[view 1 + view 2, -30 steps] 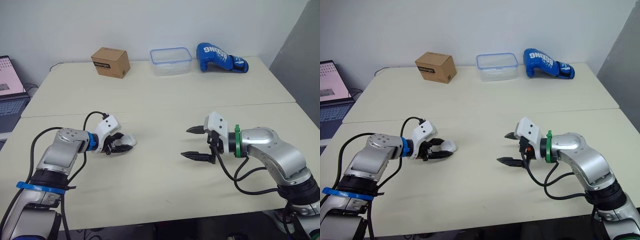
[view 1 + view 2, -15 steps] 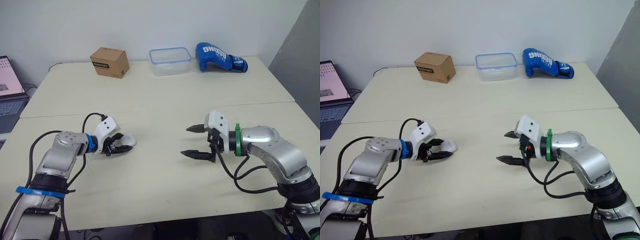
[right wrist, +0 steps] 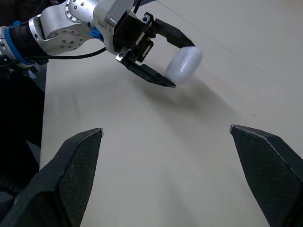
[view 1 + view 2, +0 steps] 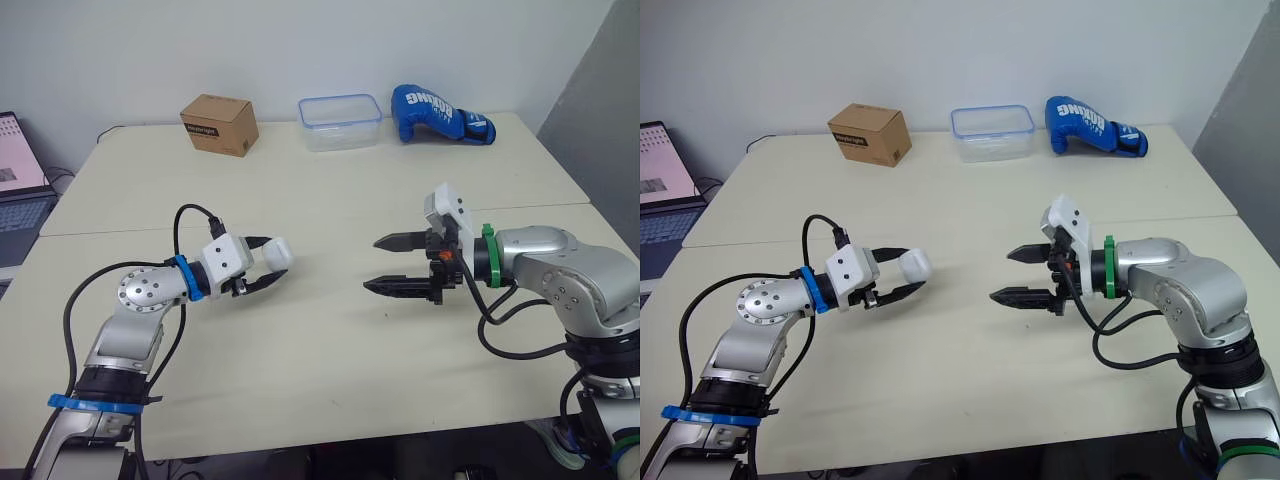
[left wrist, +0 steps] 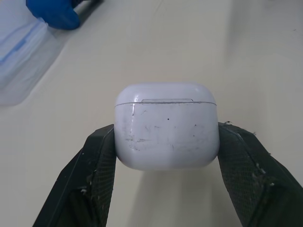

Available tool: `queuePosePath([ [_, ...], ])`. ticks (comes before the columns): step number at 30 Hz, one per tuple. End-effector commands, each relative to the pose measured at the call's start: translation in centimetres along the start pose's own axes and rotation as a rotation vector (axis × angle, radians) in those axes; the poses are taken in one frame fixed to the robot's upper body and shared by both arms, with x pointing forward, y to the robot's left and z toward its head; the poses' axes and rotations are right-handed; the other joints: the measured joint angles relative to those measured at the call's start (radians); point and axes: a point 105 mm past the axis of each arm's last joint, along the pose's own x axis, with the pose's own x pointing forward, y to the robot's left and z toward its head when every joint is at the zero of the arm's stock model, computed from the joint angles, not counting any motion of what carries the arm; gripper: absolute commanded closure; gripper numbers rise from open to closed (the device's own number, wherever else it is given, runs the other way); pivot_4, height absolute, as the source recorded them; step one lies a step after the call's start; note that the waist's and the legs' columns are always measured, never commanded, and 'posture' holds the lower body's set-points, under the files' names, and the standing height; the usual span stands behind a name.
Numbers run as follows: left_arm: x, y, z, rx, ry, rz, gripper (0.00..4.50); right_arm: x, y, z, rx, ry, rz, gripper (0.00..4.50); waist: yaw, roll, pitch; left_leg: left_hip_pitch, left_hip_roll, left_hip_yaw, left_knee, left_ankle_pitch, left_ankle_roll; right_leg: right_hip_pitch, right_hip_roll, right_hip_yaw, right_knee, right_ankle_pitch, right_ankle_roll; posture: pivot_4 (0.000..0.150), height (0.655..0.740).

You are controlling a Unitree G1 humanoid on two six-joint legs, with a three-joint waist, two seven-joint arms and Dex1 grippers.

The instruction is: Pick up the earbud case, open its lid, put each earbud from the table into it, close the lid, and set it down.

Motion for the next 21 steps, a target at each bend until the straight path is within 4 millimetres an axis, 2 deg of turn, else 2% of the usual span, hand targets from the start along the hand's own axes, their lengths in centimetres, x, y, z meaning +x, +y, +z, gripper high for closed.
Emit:
queuePosePath([
  [1,0.6,0.9,3.3,0.099,-0.126,0.073,1.75,-0.4,0.0,1.5,-0.004,-0.050,-0.002,0.00,0.001,0.000,0.000,0.000,0.000,0.000,0.000,0.000,0.000,0.000,0.000,0.000,0.000,0.000,0.000,0.150,0.7307],
  [7,1.8,-0.2,4.8,0.135,-0.188,0.077,1.75,0.1,0.1,1.2,0.021,-0.039,0.002,0.00,0.000,0.000,0.000,0.000,0.000,0.000,0.000,0.000,0.000,-0.001,0.000,0.000,0.000,0.000,0.000,0.150,0.7307],
  [21,2.6,-1.4,8.0,0.298,-0.267,-0.054,1.75,1.9,-0.3,1.5,0.192,-0.029,-0.007,0.00,-0.001,0.000,0.000,-0.001,0.000,0.001,0.000,0.000,0.000,-0.002,0.000,0.001,0.001,0.000,0.000,0.150,0.7307],
])
